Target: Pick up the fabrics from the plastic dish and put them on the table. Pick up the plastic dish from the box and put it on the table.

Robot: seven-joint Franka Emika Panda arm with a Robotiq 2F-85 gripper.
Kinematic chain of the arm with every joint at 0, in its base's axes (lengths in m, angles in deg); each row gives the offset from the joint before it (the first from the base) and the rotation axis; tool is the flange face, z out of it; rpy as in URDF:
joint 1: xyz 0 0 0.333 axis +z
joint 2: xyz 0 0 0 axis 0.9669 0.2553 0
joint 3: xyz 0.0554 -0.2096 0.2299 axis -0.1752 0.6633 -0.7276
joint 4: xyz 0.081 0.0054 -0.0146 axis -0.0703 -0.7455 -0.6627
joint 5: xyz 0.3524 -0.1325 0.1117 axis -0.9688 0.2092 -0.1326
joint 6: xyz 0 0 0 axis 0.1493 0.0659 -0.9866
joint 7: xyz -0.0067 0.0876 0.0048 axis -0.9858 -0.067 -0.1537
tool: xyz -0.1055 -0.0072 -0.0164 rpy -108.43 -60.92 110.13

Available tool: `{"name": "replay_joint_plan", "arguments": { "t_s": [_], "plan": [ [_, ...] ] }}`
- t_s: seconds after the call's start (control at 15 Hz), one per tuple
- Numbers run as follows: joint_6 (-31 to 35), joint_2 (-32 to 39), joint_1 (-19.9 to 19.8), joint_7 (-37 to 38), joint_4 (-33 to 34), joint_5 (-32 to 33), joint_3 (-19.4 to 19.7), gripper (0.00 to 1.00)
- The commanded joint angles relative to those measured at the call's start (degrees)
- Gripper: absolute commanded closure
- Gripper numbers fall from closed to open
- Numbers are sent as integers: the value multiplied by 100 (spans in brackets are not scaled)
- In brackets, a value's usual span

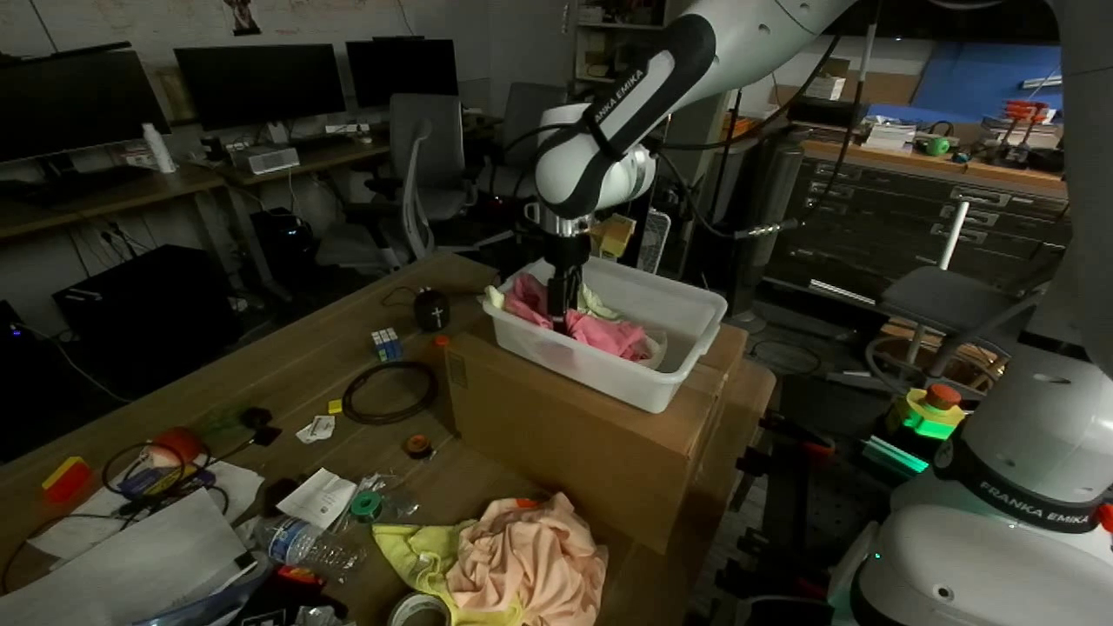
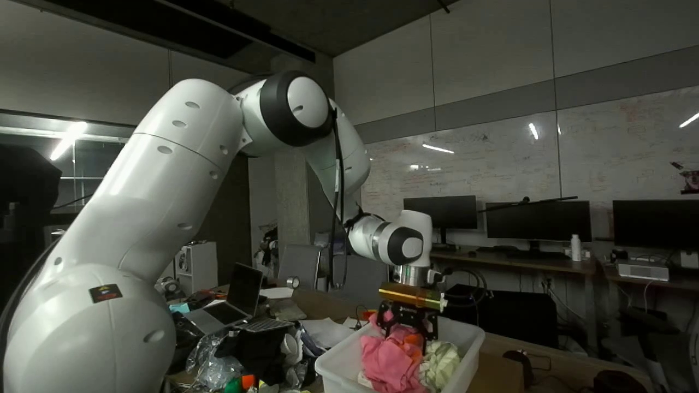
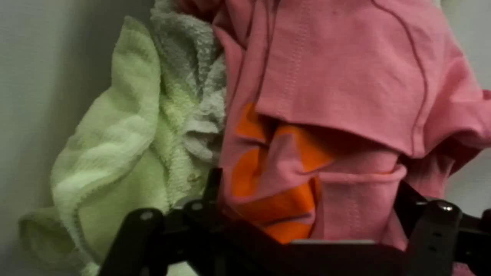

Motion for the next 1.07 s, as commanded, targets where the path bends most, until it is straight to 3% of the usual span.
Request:
{"name": "replay_joint_plan", "arguments": {
  "t_s": [0.0, 0.2, 0.33, 0.8, 1.0],
  "plan": [
    [593, -88, 43, 556, -219, 361, 14, 0],
    [758, -112, 20, 788, -288, 458, -2, 0],
    [775, -139, 1, 855, -316, 458, -19, 26],
    [623, -237, -26, 990, -310, 399, -48, 80],
    [580, -343, -71, 996, -332, 308, -80, 95]
  ]
}}
